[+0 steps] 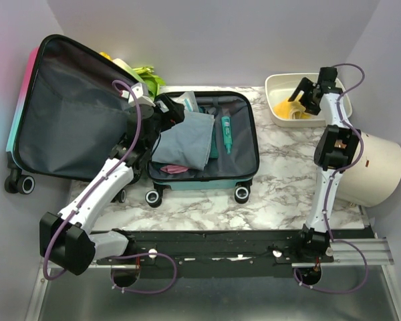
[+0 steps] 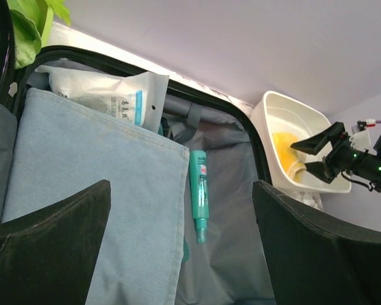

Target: Open, take out, and arrange the luggage

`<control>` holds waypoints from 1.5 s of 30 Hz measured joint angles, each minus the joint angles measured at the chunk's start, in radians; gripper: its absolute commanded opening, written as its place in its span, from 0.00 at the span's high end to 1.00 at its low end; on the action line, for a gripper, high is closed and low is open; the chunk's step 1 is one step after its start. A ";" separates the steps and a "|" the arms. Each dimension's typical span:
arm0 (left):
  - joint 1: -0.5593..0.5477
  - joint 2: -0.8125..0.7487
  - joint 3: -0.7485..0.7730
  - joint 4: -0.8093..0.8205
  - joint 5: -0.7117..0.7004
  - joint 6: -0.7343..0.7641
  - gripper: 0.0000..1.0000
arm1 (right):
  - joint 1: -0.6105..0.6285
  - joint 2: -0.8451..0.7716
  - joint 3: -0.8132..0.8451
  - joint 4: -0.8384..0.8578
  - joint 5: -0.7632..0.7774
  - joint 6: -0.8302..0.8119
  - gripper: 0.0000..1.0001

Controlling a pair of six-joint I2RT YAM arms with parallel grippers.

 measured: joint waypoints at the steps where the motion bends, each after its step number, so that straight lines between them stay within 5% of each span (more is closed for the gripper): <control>1: 0.000 0.000 0.000 0.000 -0.001 0.000 0.01 | 0.002 0.001 -0.001 -0.012 0.009 -0.025 0.00; 22: 0.011 -0.005 -0.016 0.011 -0.003 0.008 0.01 | 0.173 0.084 0.074 -0.153 0.572 -0.687 0.00; 32: 0.014 -0.005 -0.017 0.011 -0.003 0.009 0.01 | 0.149 0.103 0.080 -0.120 0.679 -0.776 0.00; 37: 0.019 -0.005 -0.017 0.010 -0.004 0.010 0.01 | 0.126 0.102 0.079 -0.095 0.632 -0.772 0.00; 45: 0.022 -0.017 -0.030 0.004 -0.009 0.011 0.01 | 0.120 -0.035 -0.065 0.021 0.225 -0.759 0.00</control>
